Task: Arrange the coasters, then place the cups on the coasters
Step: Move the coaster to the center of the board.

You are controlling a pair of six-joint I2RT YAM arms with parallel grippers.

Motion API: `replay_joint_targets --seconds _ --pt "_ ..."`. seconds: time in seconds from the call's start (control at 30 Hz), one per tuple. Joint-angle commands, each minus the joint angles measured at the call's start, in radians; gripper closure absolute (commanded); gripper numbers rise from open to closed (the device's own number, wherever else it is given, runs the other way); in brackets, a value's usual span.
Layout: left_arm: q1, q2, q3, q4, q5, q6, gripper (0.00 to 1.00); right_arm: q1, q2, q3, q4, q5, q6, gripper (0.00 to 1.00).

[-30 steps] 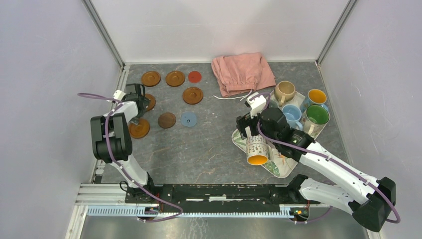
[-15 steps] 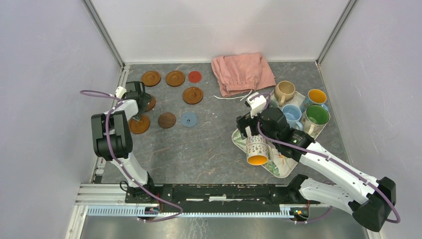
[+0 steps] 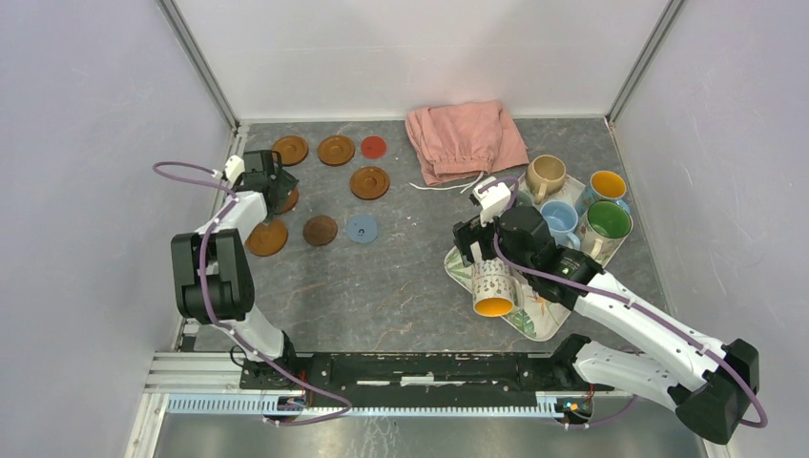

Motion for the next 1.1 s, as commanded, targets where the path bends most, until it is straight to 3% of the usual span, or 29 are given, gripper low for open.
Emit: replay_joint_targets --seconds 0.0,0.33,0.67,1.07 --pt "-0.038 -0.100 -0.006 -0.024 -0.011 0.046 0.00 -0.005 -0.020 0.005 0.039 0.019 -0.008 0.02" --pt "-0.241 -0.092 -0.074 0.000 -0.004 0.030 0.00 -0.005 -0.018 0.004 0.040 0.017 -0.009 0.02" --pt "-0.263 0.040 0.017 0.014 -0.016 0.046 0.00 -0.004 -0.023 0.001 0.037 0.033 -0.016 0.02" --pt "-0.344 -0.021 -0.121 0.019 -0.045 0.003 0.00 -0.004 -0.022 -0.003 0.040 0.029 -0.014 0.02"
